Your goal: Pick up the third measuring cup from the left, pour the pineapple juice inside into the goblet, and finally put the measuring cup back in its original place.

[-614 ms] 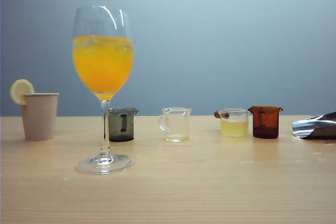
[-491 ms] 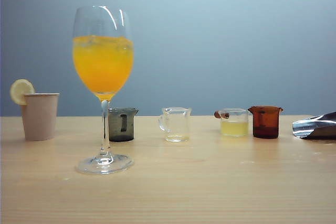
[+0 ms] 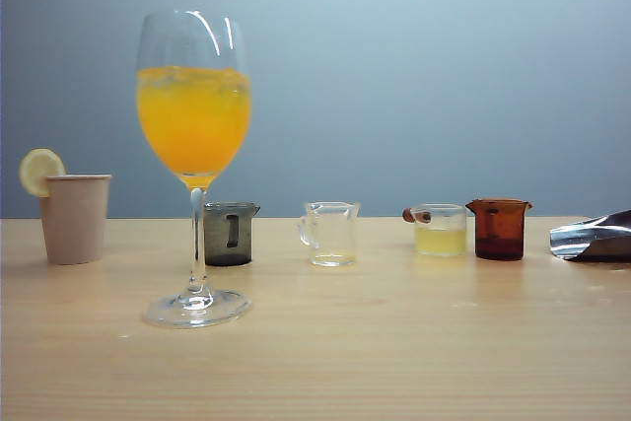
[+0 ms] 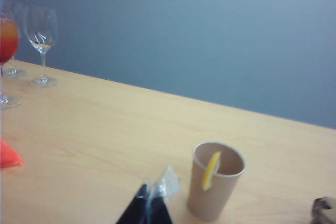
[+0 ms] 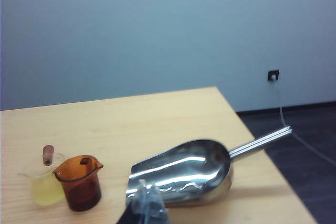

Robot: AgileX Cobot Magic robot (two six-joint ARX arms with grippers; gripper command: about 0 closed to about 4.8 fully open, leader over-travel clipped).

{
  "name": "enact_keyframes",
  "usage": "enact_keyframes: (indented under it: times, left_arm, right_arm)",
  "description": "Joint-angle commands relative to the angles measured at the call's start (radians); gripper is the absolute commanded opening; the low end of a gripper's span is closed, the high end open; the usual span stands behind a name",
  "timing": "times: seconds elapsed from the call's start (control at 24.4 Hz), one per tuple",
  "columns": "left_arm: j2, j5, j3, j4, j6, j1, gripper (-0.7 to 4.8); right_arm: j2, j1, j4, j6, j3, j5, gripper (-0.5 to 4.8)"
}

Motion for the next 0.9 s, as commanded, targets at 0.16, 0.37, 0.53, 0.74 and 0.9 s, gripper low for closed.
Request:
enact_keyframes:
  times: [0.16, 0.37, 0.53, 0.74, 0.9]
  left_arm:
    - [0.120, 0.097, 0.122, -0.034, -0.005, -0.003, -0.05]
    - [0.390, 0.287, 0.316, -0.016, 0.045, -0.005, -0.05]
    - [0.587, 0.316, 0.486, -0.020, 0.086, -0.079, -0.05]
    - [0.747, 0.310, 0.628, -0.023, 0.156, -0.311, -0.05]
    - [0.822, 0.311, 0.690, -0.104, 0.225, -0.462, -0.05]
  right_arm:
    - [0.132, 0.003, 0.002, -0.029, 0.089, -0.026, -0.05]
    - [0.348, 0.076, 0.123, -0.029, 0.188, -0.039, -0.05]
    - [0.526, 0.229, 0.304, -0.027, 0.200, 0.065, -0.05]
    - [0.752, 0.437, 0.446, 0.036, 0.198, 0.157, -0.05]
    - [1.014, 0.492, 0.631, 0.051, 0.196, 0.158, -0.05]
